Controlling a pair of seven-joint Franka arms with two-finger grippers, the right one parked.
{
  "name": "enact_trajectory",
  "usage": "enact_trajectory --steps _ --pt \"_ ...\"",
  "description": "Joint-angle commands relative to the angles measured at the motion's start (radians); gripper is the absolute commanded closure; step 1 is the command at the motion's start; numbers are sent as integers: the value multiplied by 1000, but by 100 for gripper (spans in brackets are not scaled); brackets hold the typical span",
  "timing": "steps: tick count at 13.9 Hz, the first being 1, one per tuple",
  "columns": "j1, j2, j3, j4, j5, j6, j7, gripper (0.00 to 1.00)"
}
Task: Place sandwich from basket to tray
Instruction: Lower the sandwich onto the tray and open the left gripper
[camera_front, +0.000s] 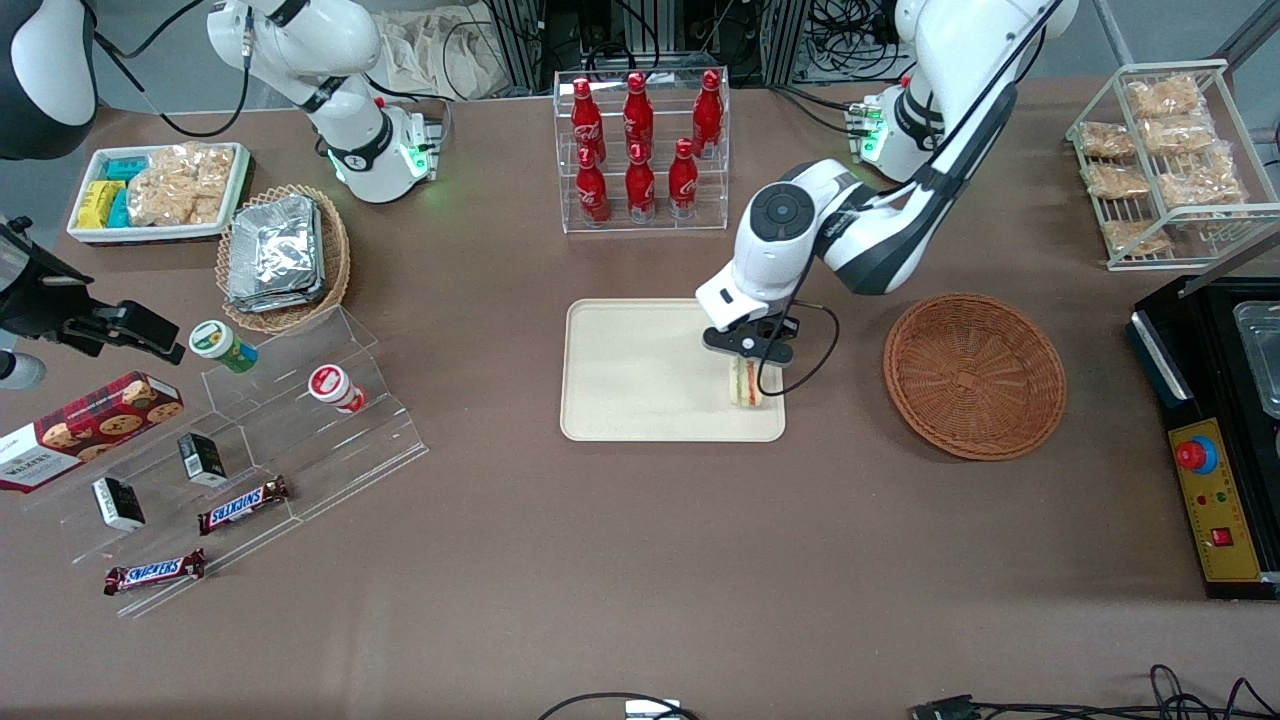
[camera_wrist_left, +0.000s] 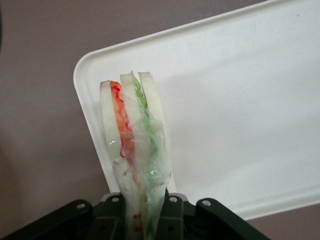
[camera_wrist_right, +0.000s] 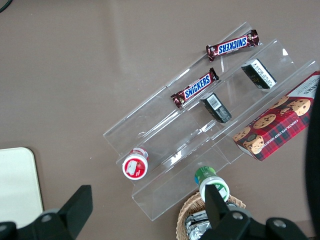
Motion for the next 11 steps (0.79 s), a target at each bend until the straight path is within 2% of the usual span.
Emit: enact_trajectory --steps 1,3,7,8,11 --pt "-23 67 3 10 149 30 -158 81" --pt "-23 103 3 9 200 50 -197 81" --pt "-37 118 3 6 201 52 -197 80" --pt "-37 118 3 2 201 50 -197 74" --pt "-35 117 3 7 201 33 -194 0"
